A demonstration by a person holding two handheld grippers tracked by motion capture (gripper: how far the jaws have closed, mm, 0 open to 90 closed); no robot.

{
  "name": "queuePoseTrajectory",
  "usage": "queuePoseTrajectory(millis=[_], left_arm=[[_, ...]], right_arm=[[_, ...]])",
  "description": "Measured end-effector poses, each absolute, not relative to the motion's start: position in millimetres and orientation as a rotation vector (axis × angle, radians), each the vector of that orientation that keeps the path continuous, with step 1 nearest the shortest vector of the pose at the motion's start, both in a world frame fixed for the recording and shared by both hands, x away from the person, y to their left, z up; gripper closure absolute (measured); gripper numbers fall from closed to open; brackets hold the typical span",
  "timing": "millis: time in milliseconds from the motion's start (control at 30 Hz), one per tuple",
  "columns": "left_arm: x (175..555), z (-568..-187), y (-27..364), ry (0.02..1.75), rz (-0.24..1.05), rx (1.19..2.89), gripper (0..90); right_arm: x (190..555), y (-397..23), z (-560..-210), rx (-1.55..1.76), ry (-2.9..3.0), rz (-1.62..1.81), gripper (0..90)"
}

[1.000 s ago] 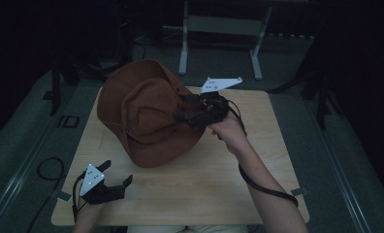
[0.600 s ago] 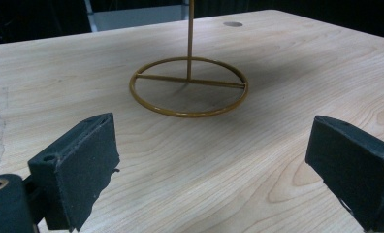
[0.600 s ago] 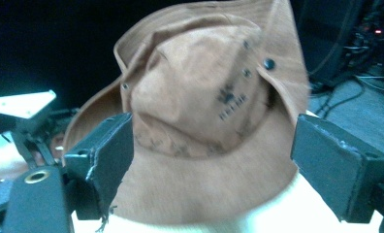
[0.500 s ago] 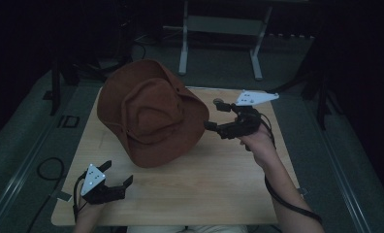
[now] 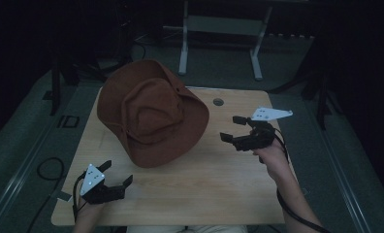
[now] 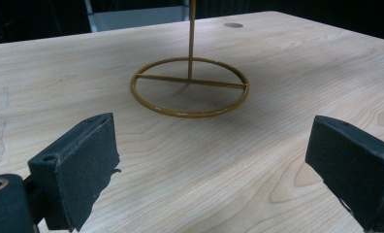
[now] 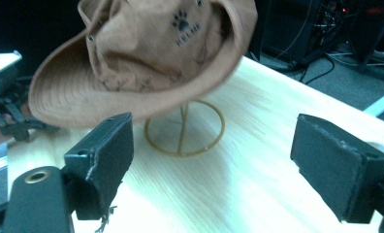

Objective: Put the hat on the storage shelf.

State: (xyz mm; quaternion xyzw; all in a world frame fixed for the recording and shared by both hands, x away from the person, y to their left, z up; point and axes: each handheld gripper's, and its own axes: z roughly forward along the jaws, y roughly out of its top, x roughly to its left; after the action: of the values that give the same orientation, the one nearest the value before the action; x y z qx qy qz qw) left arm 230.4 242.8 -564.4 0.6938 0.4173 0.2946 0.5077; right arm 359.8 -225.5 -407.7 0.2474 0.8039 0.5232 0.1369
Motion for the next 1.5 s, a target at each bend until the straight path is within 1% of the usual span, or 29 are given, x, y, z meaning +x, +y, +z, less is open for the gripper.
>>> queuePoseTrajectory(millis=[133, 267, 367, 400, 433, 567, 833, 1167, 1500], left_arm=[[231.0, -565.0, 243.2, 1.01, 0.709, 1.674, 5.2], [231.5, -565.8, 244.0, 1.012, 0.707, 1.675, 5.2], [231.9, -566.4, 244.3, 1.013, 0.71, 1.675, 5.2], [232.1, -566.6, 245.0, 1.02, 0.722, 1.685, 5.2], [232.3, -566.7, 245.6, 1.024, 0.723, 1.686, 5.3], [233.0, -567.3, 247.1, 1.033, 0.722, 1.681, 5.3], [232.8, -567.6, 245.4, 1.03, 0.73, 1.691, 5.3], [232.8, -567.7, 245.8, 1.03, 0.722, 1.685, 5.3], [232.7, -567.3, 245.9, 1.033, 0.724, 1.681, 5.2]], right_arm=[[359.2, -230.1, -420.0, 0.728, 2.328, 1.486, 15.5], [358.5, -239.6, -445.7, 0.764, 2.329, 1.458, 15.4], [358.2, -241.9, -451.3, 0.778, 2.328, 1.464, 15.4], [357.9, -244.2, -457.0, 0.792, 2.329, 1.466, 15.4], [356.2, -248.6, -470.8, 0.821, 2.317, 1.454, 15.4], [353.3, -257.4, -495.2, 0.856, 2.295, 1.447, 15.3], [346.5, -271.1, -532.6, 0.894, 2.344, 1.407, 15.3], [328.5, -294.0, -551.7, 0.941, 2.3, 1.304, 14.4], [312.1, -328.6, -554.3, 1.071, 2.19, 1.289, 14.4]])
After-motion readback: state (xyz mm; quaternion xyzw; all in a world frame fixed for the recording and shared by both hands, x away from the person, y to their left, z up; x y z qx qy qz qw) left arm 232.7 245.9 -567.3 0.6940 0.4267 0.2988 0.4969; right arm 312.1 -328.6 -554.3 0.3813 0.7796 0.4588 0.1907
